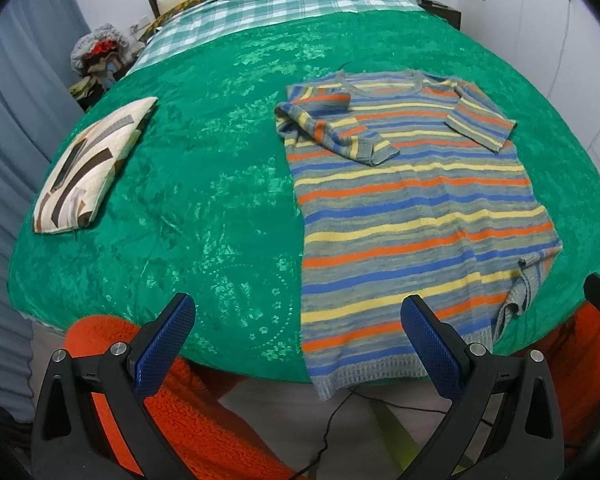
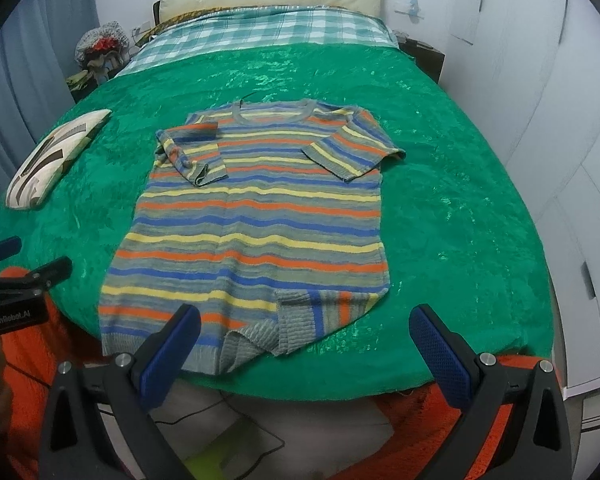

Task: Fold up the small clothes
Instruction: 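Grasp the sweater hem with the right tool while the left tool grasps it too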

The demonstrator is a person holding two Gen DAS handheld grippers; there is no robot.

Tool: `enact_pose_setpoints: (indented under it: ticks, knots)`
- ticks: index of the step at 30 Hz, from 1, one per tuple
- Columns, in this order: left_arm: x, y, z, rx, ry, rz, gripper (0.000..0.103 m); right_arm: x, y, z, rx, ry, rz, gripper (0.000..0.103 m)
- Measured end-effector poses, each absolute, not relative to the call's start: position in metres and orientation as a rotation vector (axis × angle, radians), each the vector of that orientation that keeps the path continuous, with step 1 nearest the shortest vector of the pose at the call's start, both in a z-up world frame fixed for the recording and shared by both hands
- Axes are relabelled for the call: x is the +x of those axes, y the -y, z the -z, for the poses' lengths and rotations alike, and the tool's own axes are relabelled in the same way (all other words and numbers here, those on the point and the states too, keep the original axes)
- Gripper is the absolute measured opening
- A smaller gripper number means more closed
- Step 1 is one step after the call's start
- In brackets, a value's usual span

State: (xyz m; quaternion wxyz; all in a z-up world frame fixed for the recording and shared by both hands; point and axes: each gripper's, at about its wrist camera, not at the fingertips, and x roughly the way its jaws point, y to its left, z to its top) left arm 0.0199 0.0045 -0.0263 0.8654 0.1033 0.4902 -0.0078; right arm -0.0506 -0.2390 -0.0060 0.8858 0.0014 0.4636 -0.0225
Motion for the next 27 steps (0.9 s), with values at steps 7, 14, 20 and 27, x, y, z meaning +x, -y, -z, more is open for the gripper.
enact_pose_setpoints:
  ticks: [7,14,20,27]
  knots:
    - [0.033,-0.038,0.068,0.061,-1.182,0.104,0.103,-0.054,0.257,0.009,0.051,-0.970,0.074,0.103]
    - [0.039,-0.050,0.148,-0.111,-1.437,0.255,0.102,-0.058,0.303,0.044,0.238,-1.045,0.004,0.103]
    - [0.051,-0.042,0.165,-0.191,-1.475,0.238,0.102,-0.012,0.325,0.071,0.461,-1.110,0.003,0.102]
    - [0.035,-0.018,0.166,-0.013,-1.434,0.198,0.089,0.029,0.311,0.134,0.561,-1.281,0.166,0.074]
